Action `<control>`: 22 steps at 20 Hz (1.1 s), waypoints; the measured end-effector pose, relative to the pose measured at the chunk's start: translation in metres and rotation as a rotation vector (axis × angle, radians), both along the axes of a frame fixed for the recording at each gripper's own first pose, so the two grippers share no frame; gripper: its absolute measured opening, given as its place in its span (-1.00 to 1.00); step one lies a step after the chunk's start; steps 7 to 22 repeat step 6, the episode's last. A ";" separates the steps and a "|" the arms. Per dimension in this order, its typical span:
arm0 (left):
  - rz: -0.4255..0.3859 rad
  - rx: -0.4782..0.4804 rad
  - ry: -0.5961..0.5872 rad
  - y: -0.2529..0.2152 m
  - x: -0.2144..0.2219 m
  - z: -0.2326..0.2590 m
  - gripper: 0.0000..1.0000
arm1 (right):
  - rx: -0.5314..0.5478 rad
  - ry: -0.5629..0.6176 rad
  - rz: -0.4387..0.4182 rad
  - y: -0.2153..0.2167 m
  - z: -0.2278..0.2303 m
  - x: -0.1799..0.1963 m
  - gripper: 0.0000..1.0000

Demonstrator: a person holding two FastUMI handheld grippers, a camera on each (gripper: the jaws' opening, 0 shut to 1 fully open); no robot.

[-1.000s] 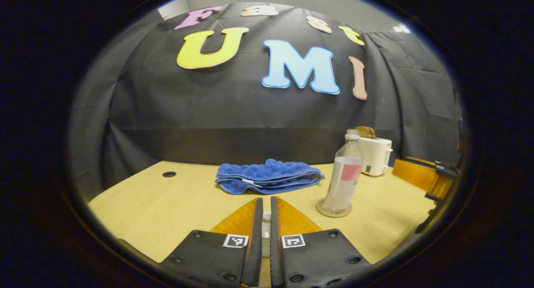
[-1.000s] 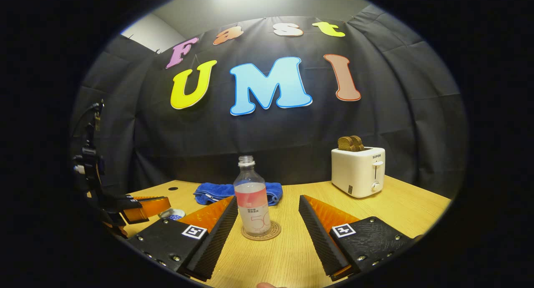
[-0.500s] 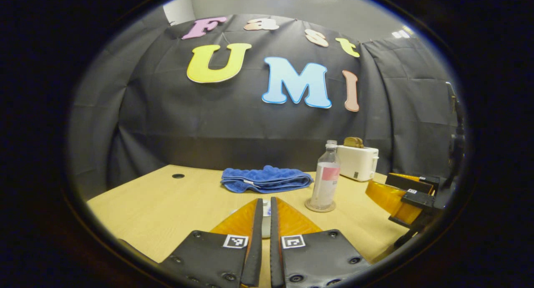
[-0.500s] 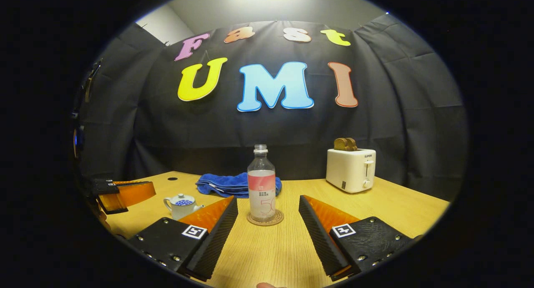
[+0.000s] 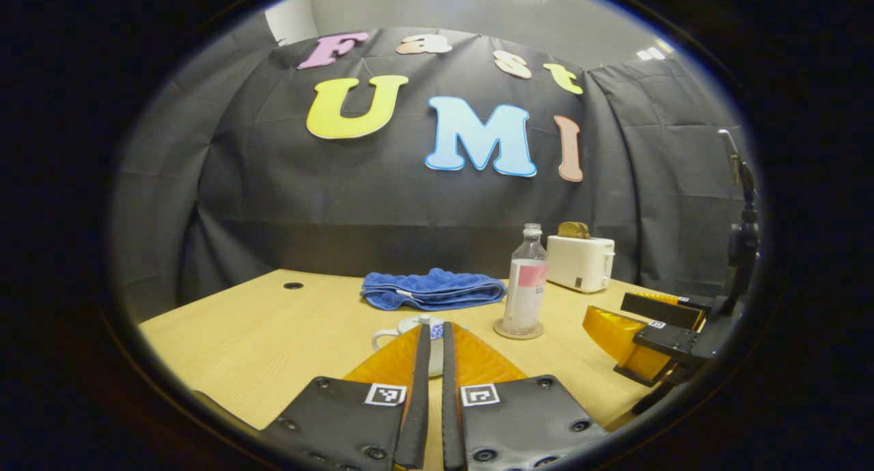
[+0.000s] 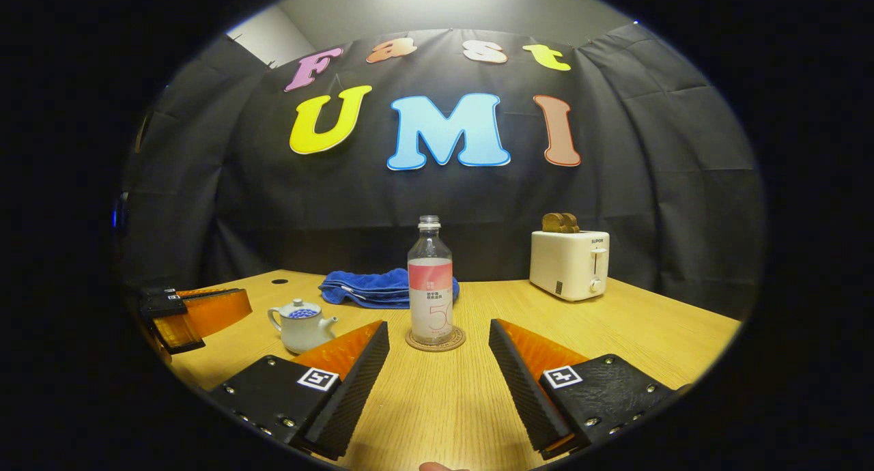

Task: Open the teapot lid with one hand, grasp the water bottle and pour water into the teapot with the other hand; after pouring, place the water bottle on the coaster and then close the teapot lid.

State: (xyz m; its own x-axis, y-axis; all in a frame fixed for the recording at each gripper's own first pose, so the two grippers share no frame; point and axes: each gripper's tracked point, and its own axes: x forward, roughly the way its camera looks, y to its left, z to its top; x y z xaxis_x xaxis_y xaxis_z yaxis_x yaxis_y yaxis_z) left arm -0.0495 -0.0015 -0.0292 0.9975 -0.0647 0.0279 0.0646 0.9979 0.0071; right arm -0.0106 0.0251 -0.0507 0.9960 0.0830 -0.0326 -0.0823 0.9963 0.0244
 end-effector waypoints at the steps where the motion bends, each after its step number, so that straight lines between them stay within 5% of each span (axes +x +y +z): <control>1: 0.002 0.000 0.005 0.000 0.001 -0.002 -0.80 | -0.002 0.001 -0.002 0.000 -0.002 0.000 0.87; 22: 0.020 0.019 0.035 0.000 0.007 -0.013 -0.78 | -0.005 0.006 -0.004 0.000 -0.003 0.002 0.87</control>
